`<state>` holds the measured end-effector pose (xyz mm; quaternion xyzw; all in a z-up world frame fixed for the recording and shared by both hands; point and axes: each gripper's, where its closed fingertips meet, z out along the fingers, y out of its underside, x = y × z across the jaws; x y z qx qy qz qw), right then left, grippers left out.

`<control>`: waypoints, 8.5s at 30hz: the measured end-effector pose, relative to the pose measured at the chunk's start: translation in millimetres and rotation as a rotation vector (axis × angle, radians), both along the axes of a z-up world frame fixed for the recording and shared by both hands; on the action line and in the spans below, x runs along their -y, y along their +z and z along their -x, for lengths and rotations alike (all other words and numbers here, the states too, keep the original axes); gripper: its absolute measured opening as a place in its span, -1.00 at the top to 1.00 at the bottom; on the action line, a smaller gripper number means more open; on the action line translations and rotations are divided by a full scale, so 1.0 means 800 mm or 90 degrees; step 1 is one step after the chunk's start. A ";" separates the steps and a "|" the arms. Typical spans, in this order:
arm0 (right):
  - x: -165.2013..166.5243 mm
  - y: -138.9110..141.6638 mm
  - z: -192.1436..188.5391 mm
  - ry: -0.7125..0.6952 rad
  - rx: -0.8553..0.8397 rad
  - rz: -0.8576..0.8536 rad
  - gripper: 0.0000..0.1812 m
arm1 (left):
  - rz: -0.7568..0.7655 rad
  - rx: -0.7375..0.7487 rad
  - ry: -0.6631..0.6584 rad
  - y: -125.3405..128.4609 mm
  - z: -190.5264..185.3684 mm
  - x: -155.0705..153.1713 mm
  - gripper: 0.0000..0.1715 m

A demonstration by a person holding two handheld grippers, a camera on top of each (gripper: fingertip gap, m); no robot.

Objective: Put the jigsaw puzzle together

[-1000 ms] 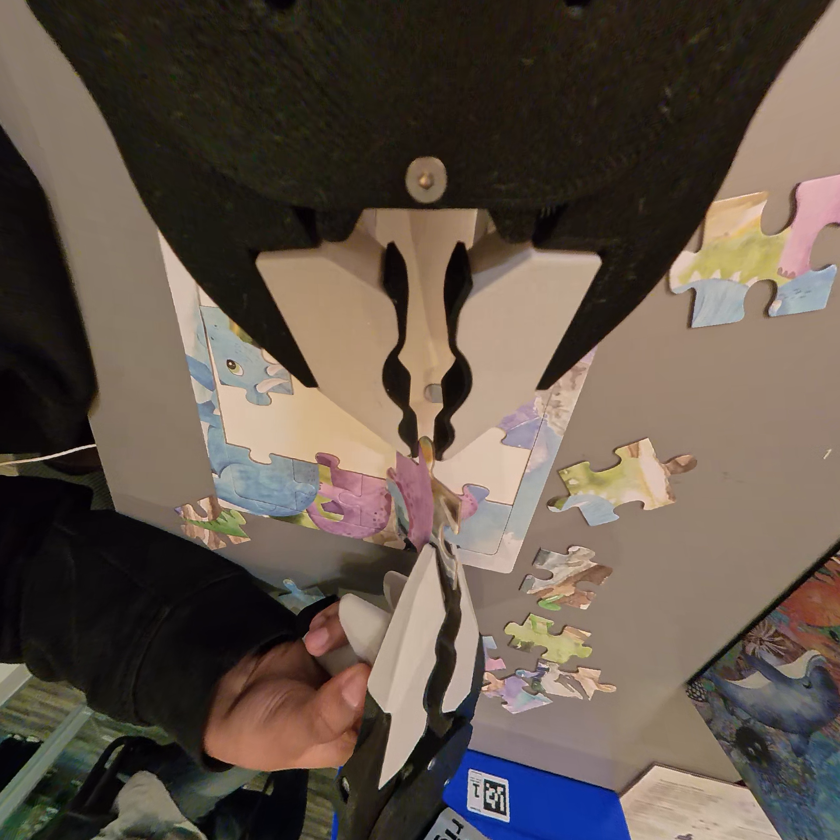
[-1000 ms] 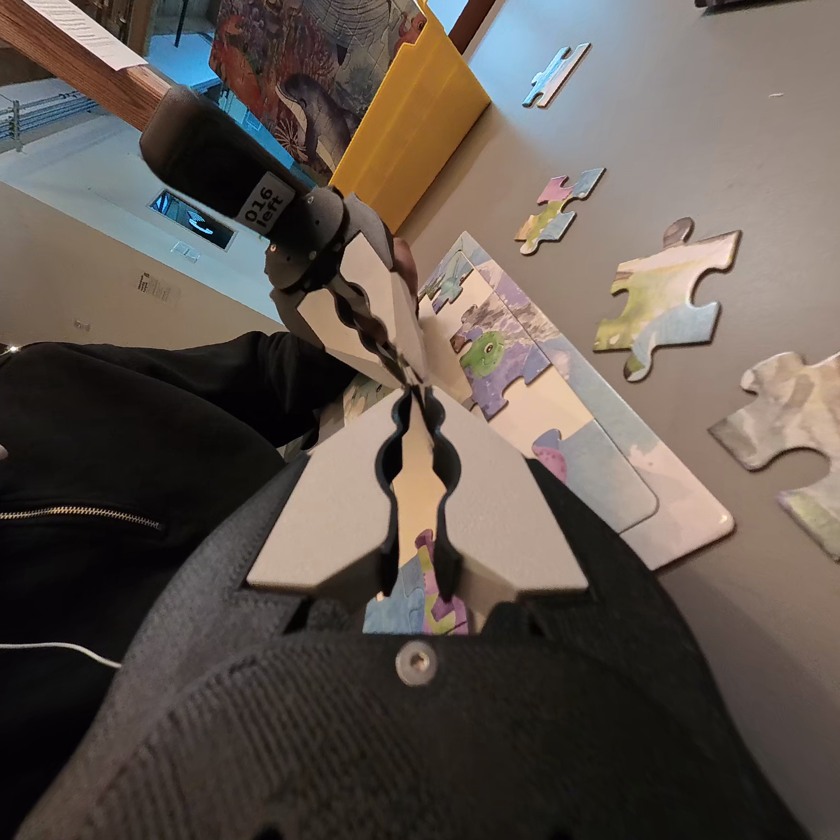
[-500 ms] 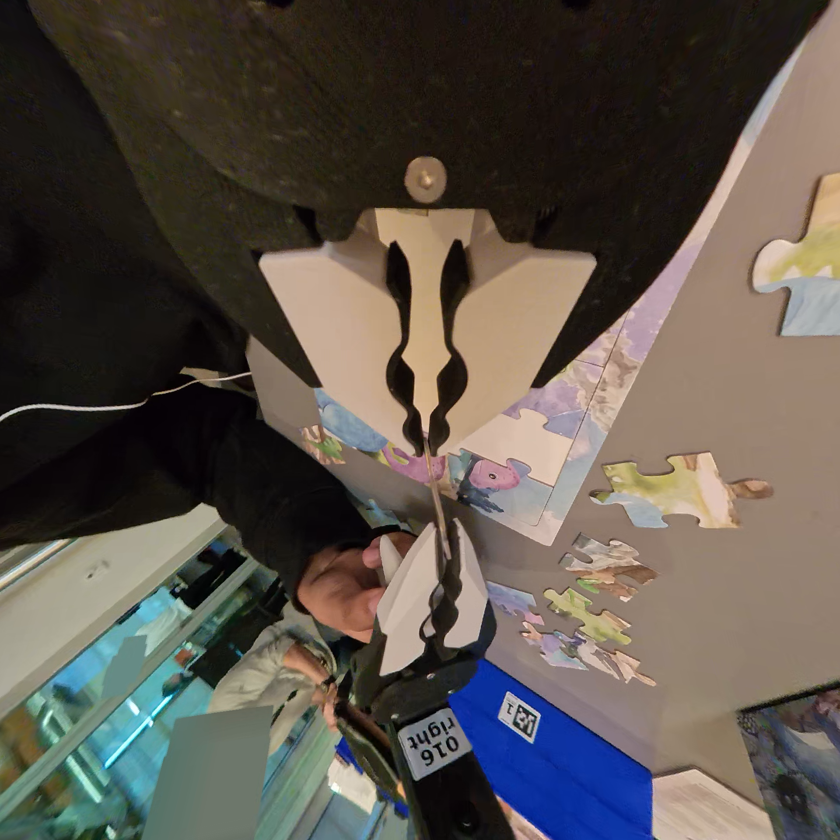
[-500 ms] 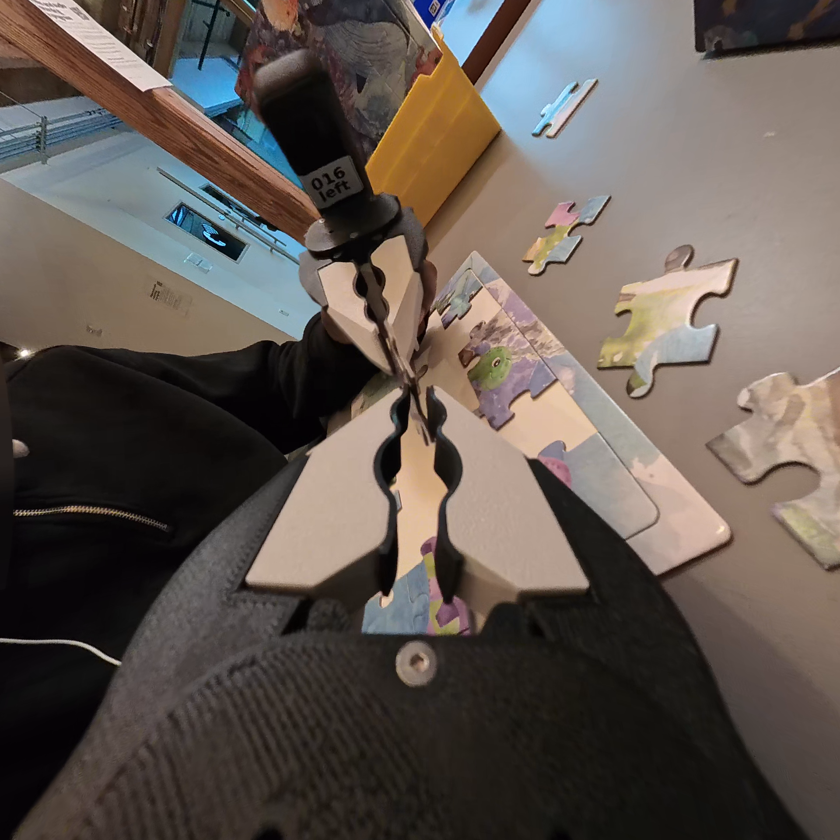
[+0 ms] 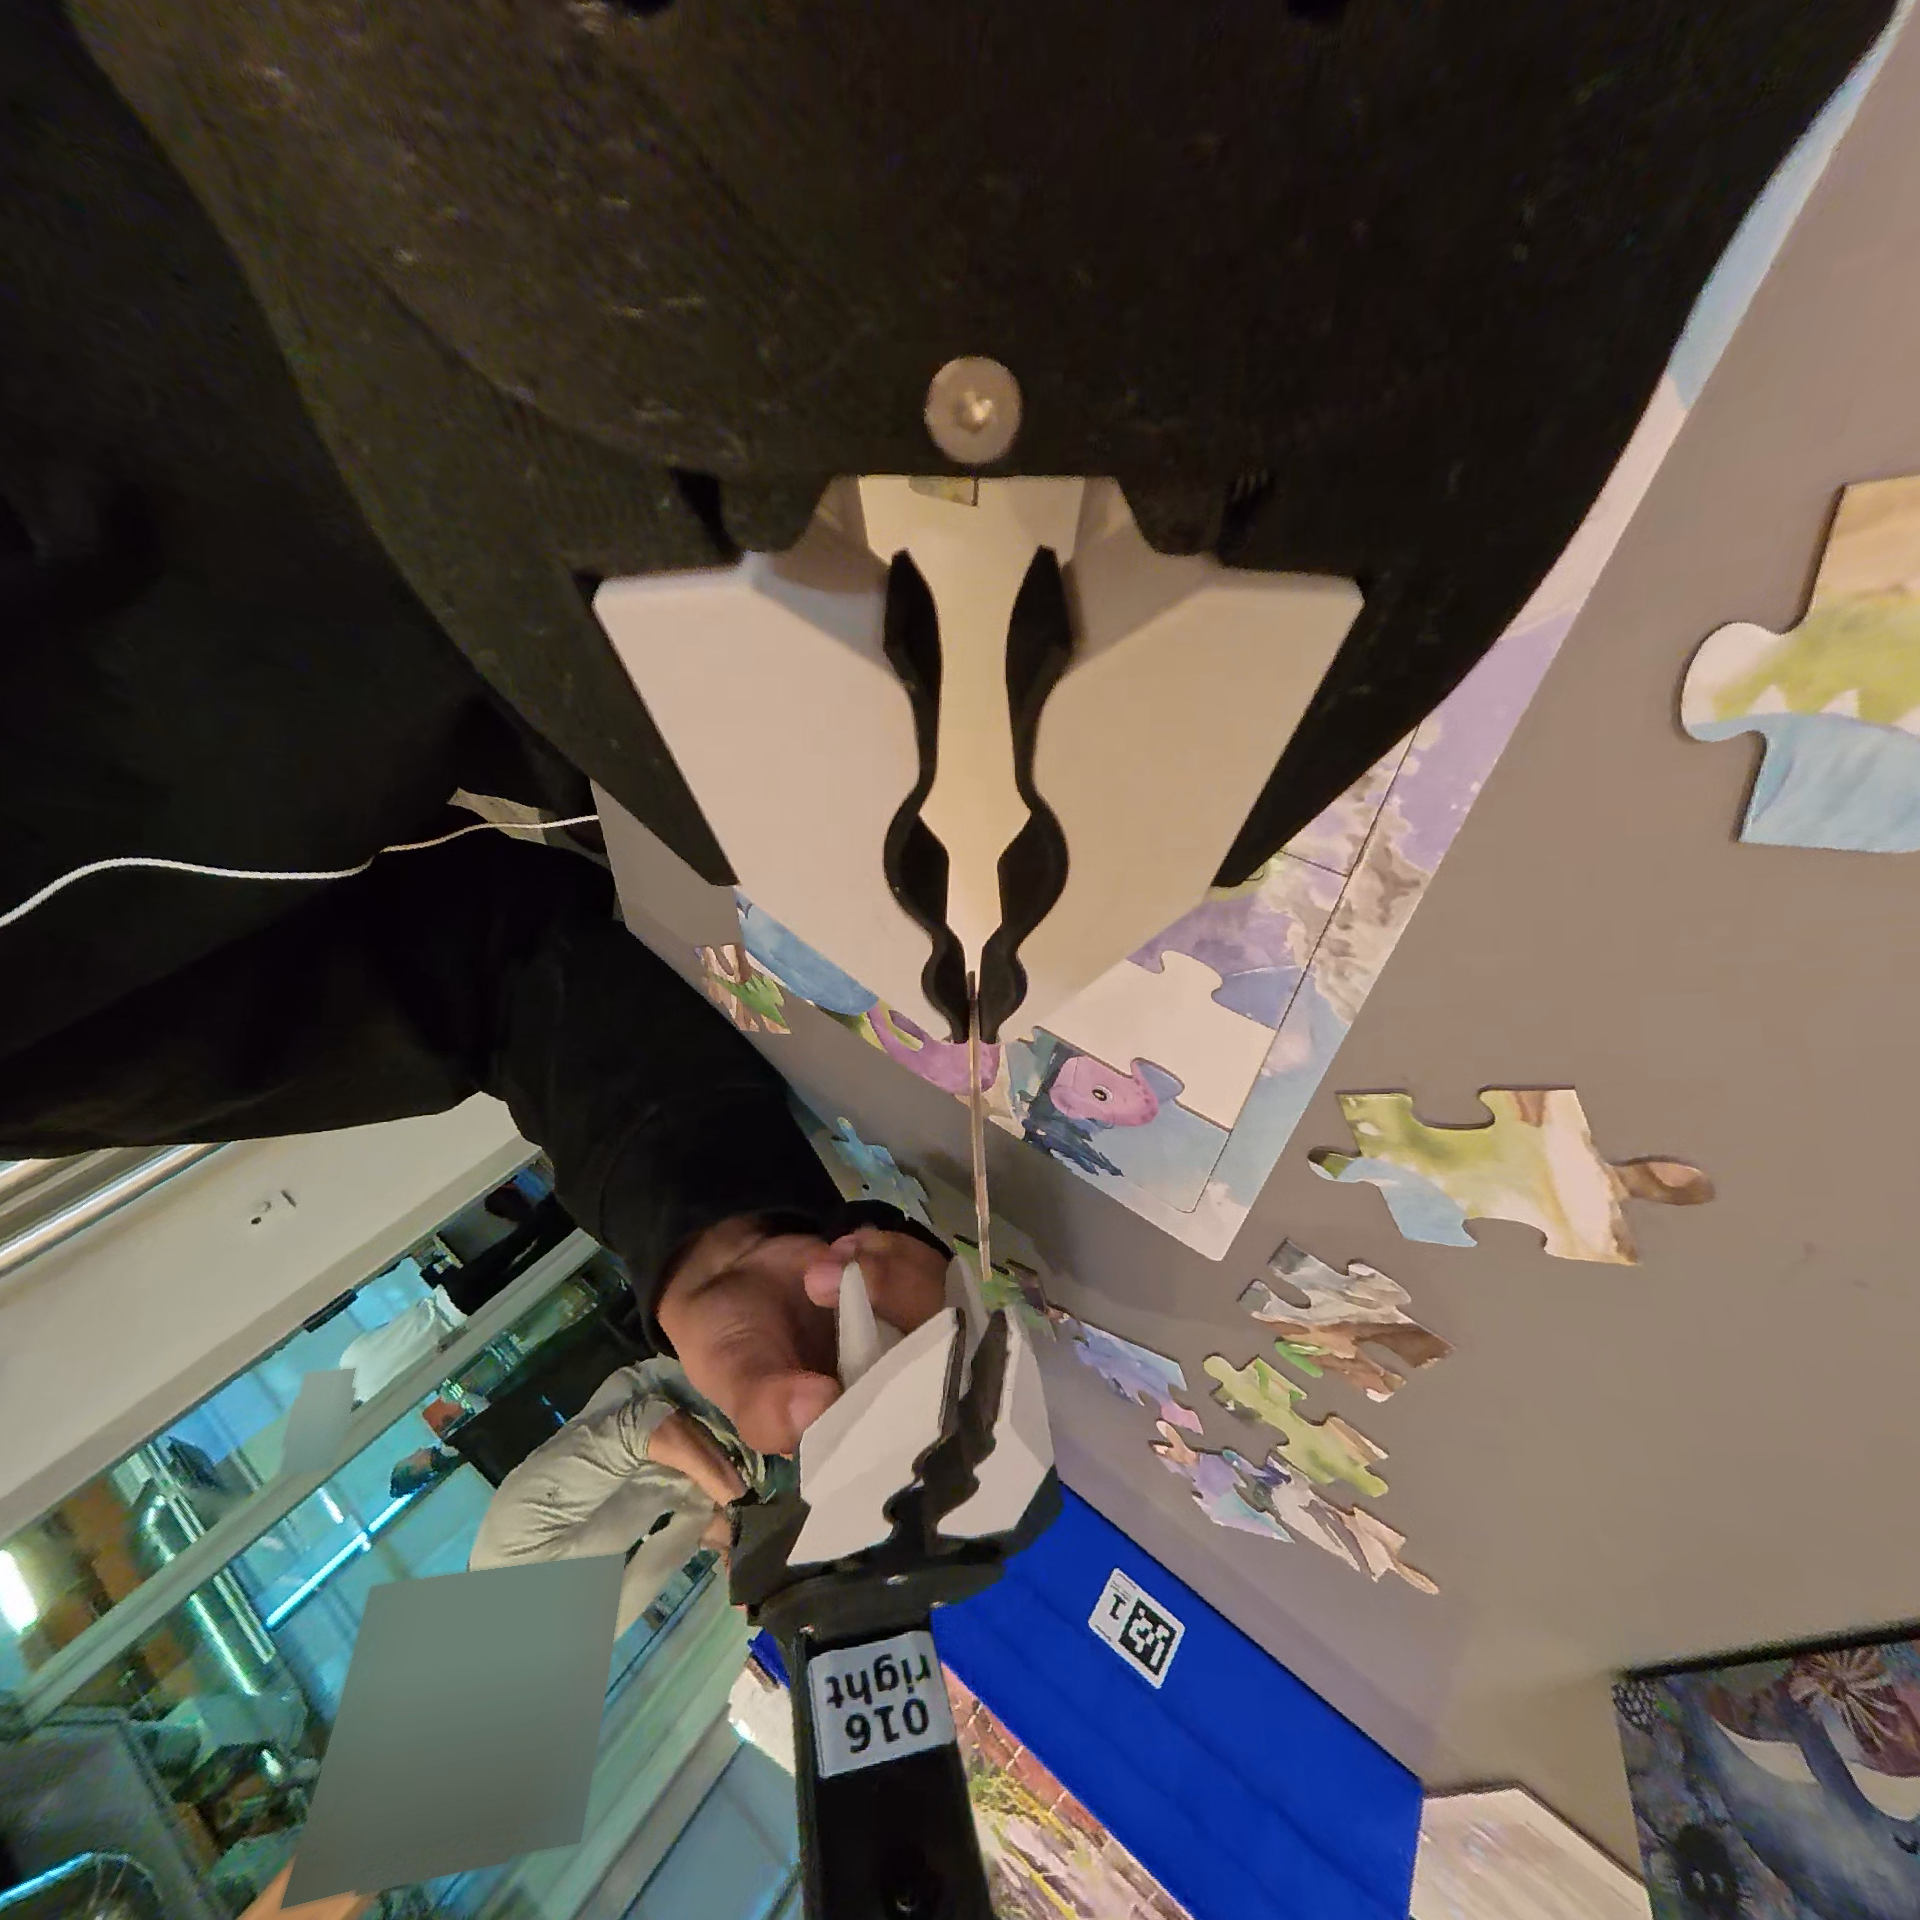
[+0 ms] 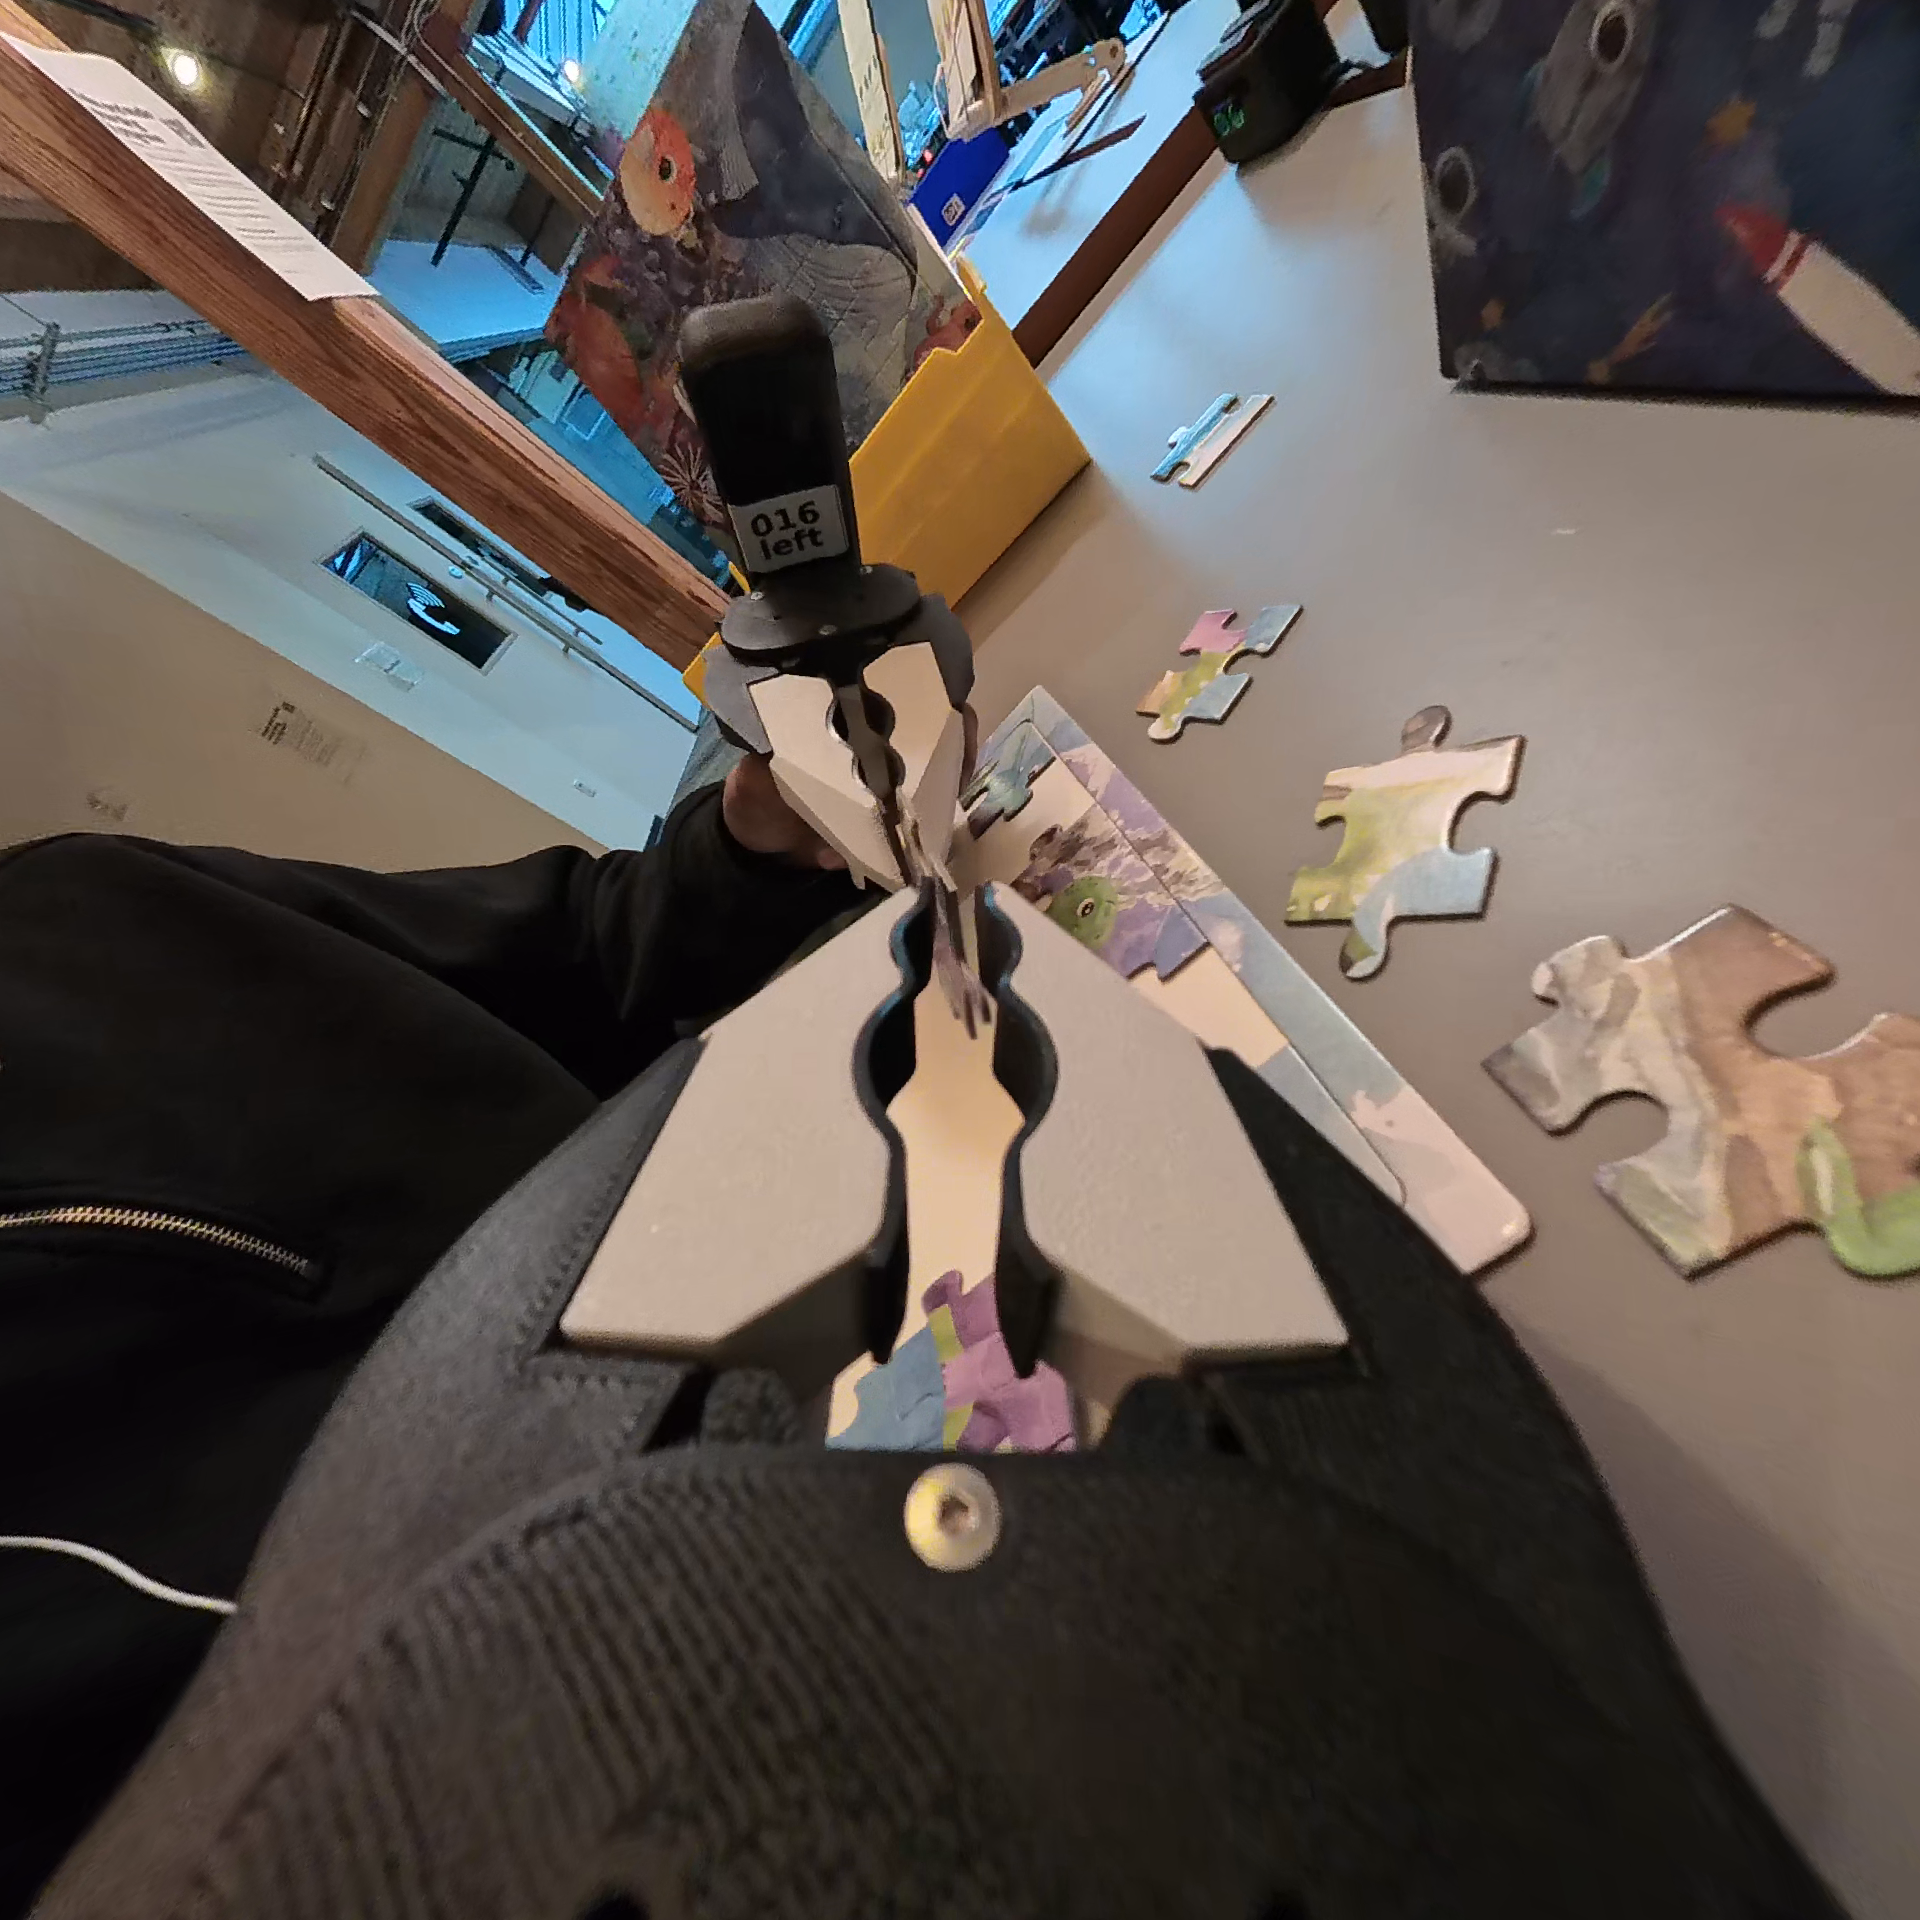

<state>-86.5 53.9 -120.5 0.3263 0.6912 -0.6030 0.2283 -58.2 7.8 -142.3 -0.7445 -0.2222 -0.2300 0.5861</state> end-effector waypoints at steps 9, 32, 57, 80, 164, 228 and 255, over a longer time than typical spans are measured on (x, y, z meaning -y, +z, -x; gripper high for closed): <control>0.000 -0.003 0.002 -0.007 -0.010 -0.011 0.93 | 0.003 0.001 -0.004 -0.002 -0.001 -0.001 1.00; 0.000 -0.006 0.005 -0.013 -0.011 -0.018 0.92 | 0.018 -0.001 -0.021 -0.007 -0.008 -0.004 1.00; 0.018 -0.008 -0.014 0.045 -0.020 -0.018 0.85 | 0.014 0.008 -0.024 -0.006 -0.009 -0.004 1.00; 0.021 -0.005 -0.022 0.062 -0.001 -0.009 1.00 | -0.039 0.020 -0.008 0.007 -0.001 -0.002 0.88; 0.011 -0.029 -0.019 0.057 0.060 -0.047 1.00 | 0.122 -0.202 0.080 -0.017 0.022 0.004 0.63; -0.221 -0.111 0.034 -0.257 -0.238 -0.538 0.50 | 0.087 -0.270 0.115 0.007 0.028 0.007 0.60; -0.218 -0.107 0.034 -0.260 -0.235 -0.541 0.40 | 0.092 -0.263 0.114 0.000 0.029 0.006 0.60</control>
